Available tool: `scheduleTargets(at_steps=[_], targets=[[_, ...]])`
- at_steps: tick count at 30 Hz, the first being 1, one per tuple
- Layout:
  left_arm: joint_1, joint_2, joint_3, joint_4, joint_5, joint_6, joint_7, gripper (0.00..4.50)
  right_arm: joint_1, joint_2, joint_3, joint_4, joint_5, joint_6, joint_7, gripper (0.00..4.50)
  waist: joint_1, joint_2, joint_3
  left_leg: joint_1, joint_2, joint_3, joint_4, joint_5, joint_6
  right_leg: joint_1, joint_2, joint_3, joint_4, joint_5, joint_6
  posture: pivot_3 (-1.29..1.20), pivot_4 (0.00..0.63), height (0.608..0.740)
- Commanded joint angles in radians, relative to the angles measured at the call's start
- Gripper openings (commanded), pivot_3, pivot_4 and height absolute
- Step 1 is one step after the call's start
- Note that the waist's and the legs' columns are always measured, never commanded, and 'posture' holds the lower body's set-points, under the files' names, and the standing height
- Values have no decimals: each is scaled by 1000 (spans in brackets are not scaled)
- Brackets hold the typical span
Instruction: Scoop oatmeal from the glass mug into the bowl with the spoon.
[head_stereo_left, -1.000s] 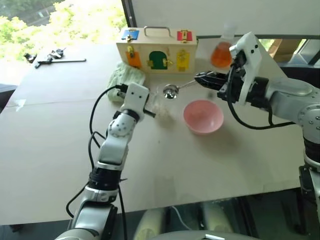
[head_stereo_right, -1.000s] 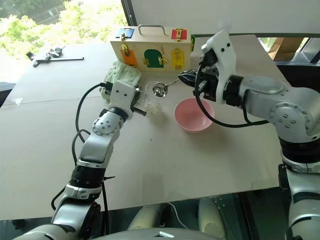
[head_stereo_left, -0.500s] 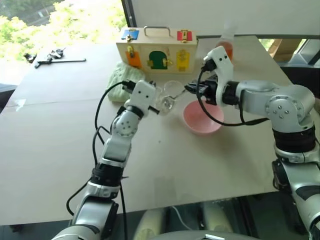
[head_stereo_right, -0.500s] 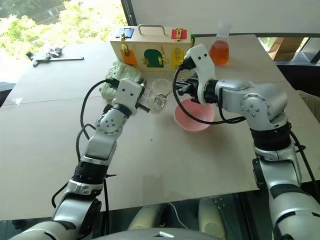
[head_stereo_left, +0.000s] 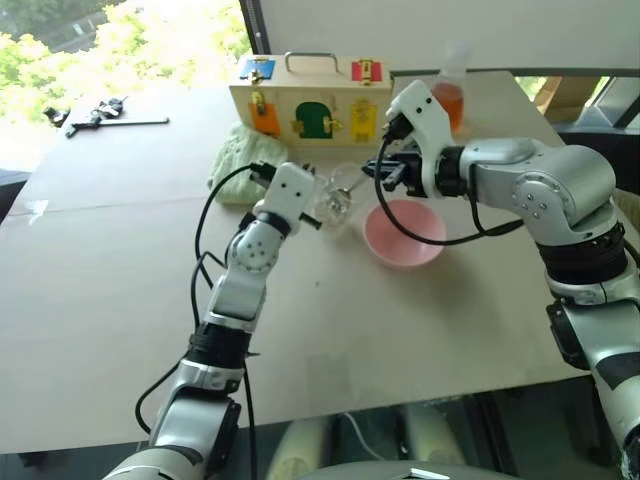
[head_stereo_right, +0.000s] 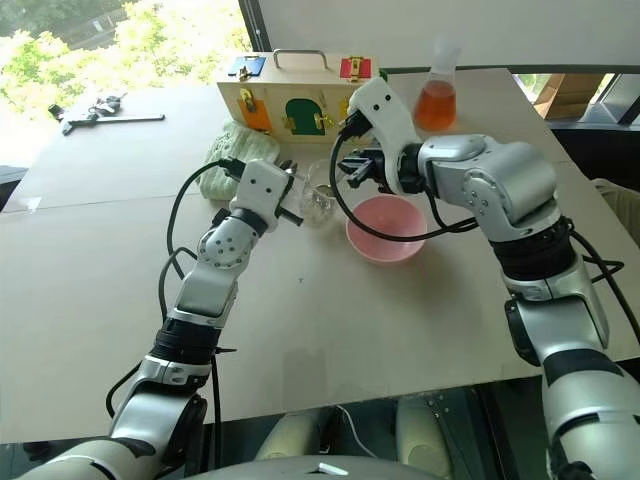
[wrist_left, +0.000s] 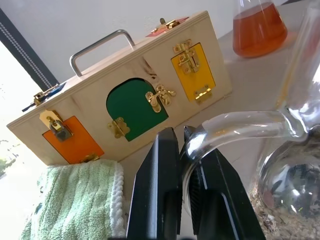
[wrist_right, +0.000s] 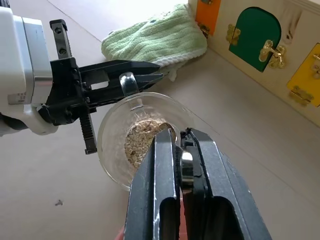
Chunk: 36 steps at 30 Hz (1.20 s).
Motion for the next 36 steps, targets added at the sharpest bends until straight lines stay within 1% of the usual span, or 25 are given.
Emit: scheduleTargets(at_steps=[1,4,7,9,14,19,24,27,32,36], targets=[[-40,1,19,-37,-8,-49,-2,46,-1,80,-142,-5,77,139,-39,0,0,0,0,0,0,0,0,0,0,0,0,0,0,0,0,0,150,740],[-39,0,22,-36,-11,-55,-7,46,-28,172,-297,69,107,251,-111,0,0,0,0,0,0,0,0,0,0,0,0,0,1,0,0,0,150,740],[-39,1,25,-33,-12,-61,-12,46,-47,221,-391,114,95,307,-158,0,1,0,0,0,-1,0,0,0,0,0,0,0,1,0,0,0,150,740],[-39,3,26,-28,-12,-68,-15,46,-57,236,-446,154,80,319,-185,0,-1,0,0,0,-1,0,0,0,0,-1,-1,-1,1,0,0,0,150,740],[-25,8,32,-24,-15,-82,-21,46,-77,231,-519,196,62,335,-214,0,-3,0,0,-1,-1,1,0,0,0,-2,-1,-1,1,0,0,0,150,740],[-22,17,43,3,-9,-106,-13,46,-110,244,-625,229,70,394,-250,0,-4,0,0,-1,-1,1,-1,0,0,-3,-1,0,2,0,0,0,150,740],[-29,27,42,21,6,-124,-6,46,-120,258,-678,212,64,449,-271,0,-4,1,0,-1,-1,2,-1,0,0,-3,-1,0,2,0,0,0,150,740],[-28,35,31,24,21,-136,-2,46,-122,265,-702,208,85,462,-296,0,-4,1,0,-2,-1,2,-1,0,0,-4,-1,0,3,0,0,0,150,740],[-28,36,31,31,31,-148,0,46,-120,270,-735,229,135,462,-365,0,-4,1,0,-2,-1,3,-1,0,0,-5,-2,0,3,0,0,0,150,740],[-30,48,27,42,47,-166,-3,46,-147,292,-822,290,191,462,-496,0,-6,1,0,-2,-1,3,-1,0,0,-5,-2,0,4,0,0,0,150,740]])
